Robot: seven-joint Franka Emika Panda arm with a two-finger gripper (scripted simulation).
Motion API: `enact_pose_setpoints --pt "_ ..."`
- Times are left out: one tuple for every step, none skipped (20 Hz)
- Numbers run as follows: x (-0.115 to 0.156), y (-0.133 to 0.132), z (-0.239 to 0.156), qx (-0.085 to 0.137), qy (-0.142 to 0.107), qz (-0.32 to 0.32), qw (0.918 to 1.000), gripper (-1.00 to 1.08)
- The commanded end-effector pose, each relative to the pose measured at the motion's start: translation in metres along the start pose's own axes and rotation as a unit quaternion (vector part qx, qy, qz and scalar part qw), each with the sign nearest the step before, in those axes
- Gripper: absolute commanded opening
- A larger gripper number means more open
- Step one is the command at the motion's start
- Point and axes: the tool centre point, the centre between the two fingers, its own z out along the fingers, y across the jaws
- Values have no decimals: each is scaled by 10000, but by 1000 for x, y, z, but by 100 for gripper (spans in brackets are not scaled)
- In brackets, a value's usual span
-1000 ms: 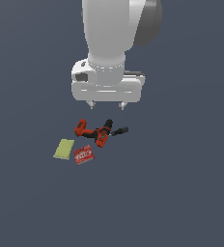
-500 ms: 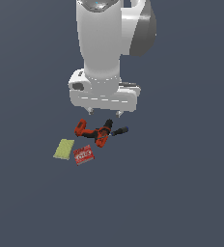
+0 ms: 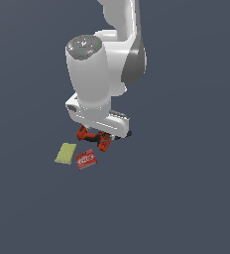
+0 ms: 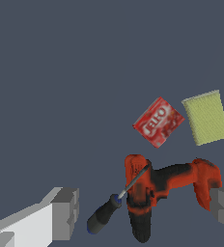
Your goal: Pick up a designated object from a clutter of objects.
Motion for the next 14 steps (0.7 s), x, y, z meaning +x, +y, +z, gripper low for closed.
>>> enact_pose_setpoints --pt "9 7 20 26 -1 465 9989 100" --pt "12 11 28 33 -1 651 9979 100" --pt "15 14 36 40 0 837 9965 100" --pt "18 17 44 45 2 1023 9947 100" --pt "21 21 52 49 4 1208 9927 100" --pt "24 25 60 51 7 1394 9902 100" --pt "27 28 68 52 11 1579 9874 100" --pt "30 32 76 52 16 1764 9843 100" --pt "32 37 84 50 21 1946 9809 100" --pt "34 41 92 48 27 2119 9773 100" --pt "36 44 99 45 33 2281 9736 100" --pt "38 48 106 41 40 2434 9699 100" --pt "39 52 112 36 47 2577 9662 100" --pt "41 55 118 31 54 2710 9626 100"
